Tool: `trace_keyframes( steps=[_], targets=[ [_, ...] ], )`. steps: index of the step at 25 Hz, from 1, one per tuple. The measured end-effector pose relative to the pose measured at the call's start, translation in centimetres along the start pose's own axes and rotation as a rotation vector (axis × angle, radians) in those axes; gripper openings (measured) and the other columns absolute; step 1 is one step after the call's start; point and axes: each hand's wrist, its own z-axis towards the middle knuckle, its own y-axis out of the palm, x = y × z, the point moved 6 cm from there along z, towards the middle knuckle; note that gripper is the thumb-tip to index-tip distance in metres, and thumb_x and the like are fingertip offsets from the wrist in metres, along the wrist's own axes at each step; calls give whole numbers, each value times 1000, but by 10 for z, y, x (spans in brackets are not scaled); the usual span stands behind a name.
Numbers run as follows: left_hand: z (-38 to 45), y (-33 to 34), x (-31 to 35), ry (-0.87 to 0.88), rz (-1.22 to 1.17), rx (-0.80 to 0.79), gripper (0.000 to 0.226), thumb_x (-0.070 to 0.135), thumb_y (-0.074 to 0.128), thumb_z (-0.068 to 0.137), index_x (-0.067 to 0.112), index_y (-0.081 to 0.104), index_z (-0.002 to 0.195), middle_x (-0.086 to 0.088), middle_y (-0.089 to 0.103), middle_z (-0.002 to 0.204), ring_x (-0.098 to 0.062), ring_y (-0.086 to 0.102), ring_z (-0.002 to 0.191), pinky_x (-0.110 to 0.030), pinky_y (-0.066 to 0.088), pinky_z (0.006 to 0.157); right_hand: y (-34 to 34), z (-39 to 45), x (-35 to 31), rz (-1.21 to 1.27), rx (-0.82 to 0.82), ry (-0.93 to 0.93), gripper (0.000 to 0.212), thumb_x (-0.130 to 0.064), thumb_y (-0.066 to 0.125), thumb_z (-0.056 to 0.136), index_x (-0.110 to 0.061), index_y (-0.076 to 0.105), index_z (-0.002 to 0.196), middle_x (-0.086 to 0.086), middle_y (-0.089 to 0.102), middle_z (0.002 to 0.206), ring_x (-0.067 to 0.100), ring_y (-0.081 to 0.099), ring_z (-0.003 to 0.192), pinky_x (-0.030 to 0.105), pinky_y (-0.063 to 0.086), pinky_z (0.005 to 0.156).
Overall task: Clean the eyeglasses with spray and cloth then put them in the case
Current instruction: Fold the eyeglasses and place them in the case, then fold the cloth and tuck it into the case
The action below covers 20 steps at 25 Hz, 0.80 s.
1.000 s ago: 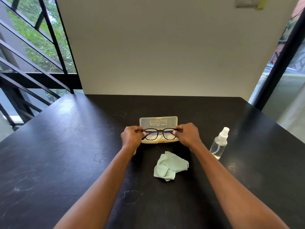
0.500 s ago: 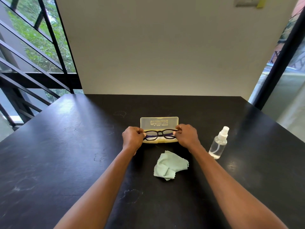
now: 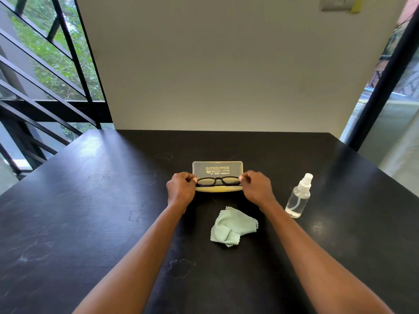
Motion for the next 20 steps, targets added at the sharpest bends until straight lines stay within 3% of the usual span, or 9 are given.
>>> trace_keyframes(
  steps=[3, 5, 12, 15, 17, 20],
  targets=[
    [-1, -1, -1, -8, -21, 5, 14, 15, 58, 89, 8, 69, 93, -2, 61, 89, -8, 50, 68, -20, 41, 55, -1, -1, -1, 17, -3, 7, 25, -28, 48, 95, -8, 63, 93, 2, 57, 79, 6, 47, 63, 18, 31, 52],
    [-1, -1, -1, -14, -46, 11, 14, 17, 58, 90, 9, 69, 92, -1, 60, 89, -7, 50, 68, -20, 40, 55, -1, 0, -1, 14, -8, 16, 28, -30, 47, 95, -9, 60, 81, 3, 56, 74, 6, 46, 58, 18, 29, 49],
    [-6, -8, 4, 11, -52, 46, 19, 20, 55, 91, 9, 69, 98, -5, 64, 95, -9, 50, 69, -22, 41, 60, -8, -3, -5, 10, 11, -12, 29, -31, 46, 96, -8, 63, 89, 9, 62, 88, 11, 49, 68, 19, 31, 54],
    [-16, -19, 22, 174, 18, 151, 22, 21, 54, 92, 7, 69, 99, -4, 59, 95, -10, 48, 78, -7, 38, 54, -21, -10, -12, 10, 141, -82, 23, -27, 50, 94, -10, 64, 98, 7, 59, 95, 11, 48, 77, 20, 33, 64],
    [-29, -23, 37, 327, -1, 192, 21, 22, 56, 90, 6, 70, 93, -3, 57, 91, -9, 48, 74, 0, 36, 58, -30, -17, -17, 49, 199, -137, 15, -26, 56, 91, -13, 64, 91, 2, 57, 88, 6, 48, 72, 14, 30, 58],
    [-50, -12, 51, 476, -74, 50, 16, 22, 64, 86, 9, 72, 87, 0, 59, 83, -3, 51, 67, -3, 37, 58, -25, -24, -20, 35, -41, -172, 10, -28, 61, 87, -18, 63, 83, -7, 55, 75, 0, 47, 64, 12, 29, 53]
  ],
)
